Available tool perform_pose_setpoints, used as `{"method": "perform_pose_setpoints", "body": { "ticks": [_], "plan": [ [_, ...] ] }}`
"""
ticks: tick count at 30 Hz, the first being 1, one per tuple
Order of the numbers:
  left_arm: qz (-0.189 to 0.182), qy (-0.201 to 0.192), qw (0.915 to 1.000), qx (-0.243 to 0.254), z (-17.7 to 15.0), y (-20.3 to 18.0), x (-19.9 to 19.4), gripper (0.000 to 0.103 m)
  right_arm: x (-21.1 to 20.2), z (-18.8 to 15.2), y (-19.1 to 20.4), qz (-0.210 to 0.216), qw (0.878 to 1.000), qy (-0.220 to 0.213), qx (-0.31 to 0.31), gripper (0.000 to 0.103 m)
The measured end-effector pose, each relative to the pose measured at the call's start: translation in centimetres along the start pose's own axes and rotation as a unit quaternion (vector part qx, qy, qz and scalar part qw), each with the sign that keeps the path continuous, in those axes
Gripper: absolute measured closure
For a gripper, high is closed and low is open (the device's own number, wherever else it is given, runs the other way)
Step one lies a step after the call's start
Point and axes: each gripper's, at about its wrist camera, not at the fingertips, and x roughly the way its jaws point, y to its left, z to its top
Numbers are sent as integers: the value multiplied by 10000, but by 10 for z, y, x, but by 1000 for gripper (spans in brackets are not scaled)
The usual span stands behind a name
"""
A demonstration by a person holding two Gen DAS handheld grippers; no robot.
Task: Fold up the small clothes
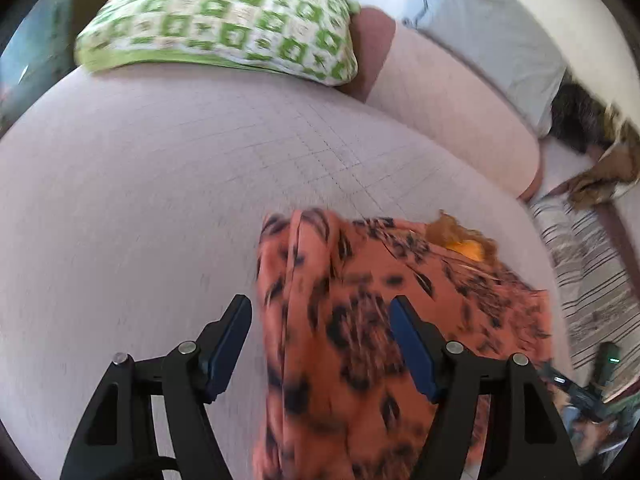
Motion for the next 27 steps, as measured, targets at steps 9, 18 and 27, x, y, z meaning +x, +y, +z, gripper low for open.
{"method": "perform_pose_setpoints", "body": {
  "ticks": [9, 18, 27],
  "plan": [
    [-289, 224, 9918, -1226, 4, 56, 42, 94, -1, -1, -6, 207, 9998, -8, -18, 18],
    [181, -319, 9993, 44, -14, 0, -23, 49, -25, 23, -5, 576, 9972, -143, 449, 17],
    [571, 35, 9972, 485, -44, -24, 28, 46, 33, 55, -40, 357, 9913, 268, 1240, 20]
  ]
}}
